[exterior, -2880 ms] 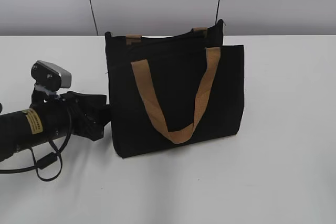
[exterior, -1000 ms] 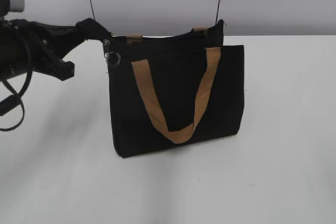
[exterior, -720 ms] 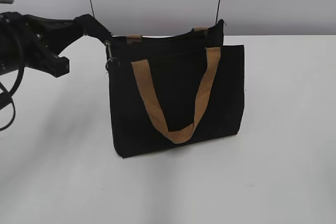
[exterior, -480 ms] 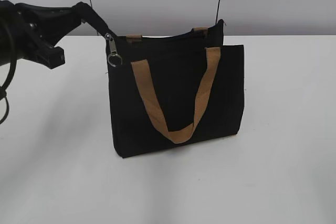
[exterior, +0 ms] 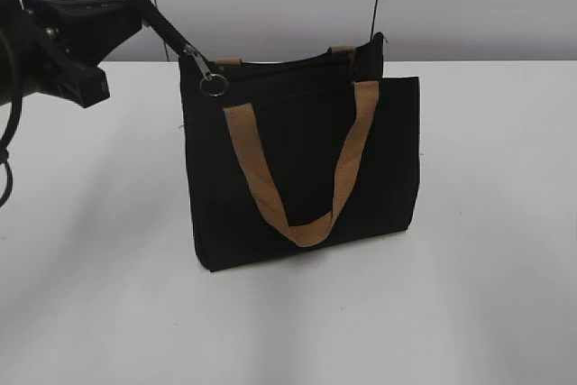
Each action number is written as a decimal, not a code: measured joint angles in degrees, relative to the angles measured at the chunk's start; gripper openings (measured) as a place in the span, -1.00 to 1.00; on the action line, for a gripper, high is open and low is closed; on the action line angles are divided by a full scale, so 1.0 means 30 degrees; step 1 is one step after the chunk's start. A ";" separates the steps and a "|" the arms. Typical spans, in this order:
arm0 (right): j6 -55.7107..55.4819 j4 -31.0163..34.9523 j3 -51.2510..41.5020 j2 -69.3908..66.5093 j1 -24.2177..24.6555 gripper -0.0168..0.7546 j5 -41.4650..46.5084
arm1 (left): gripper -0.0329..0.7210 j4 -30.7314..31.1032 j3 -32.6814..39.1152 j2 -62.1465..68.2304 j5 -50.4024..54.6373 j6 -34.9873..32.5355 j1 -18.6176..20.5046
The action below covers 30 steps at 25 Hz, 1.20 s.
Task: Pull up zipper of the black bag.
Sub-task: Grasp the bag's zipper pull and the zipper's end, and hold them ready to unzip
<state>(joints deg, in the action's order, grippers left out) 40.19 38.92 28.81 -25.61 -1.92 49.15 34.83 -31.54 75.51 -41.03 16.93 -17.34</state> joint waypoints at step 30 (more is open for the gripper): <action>1.1493 0.4334 1.5320 -2.4108 -0.8917 -0.17 -0.3626 | -0.94 0.0099 0.0000 0.0000 -0.0329 0.0145 0.0000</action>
<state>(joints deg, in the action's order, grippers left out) 74.67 51.92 74.77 -97.93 -28.67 38.27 35.13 -31.54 75.51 -42.01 17.37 -17.34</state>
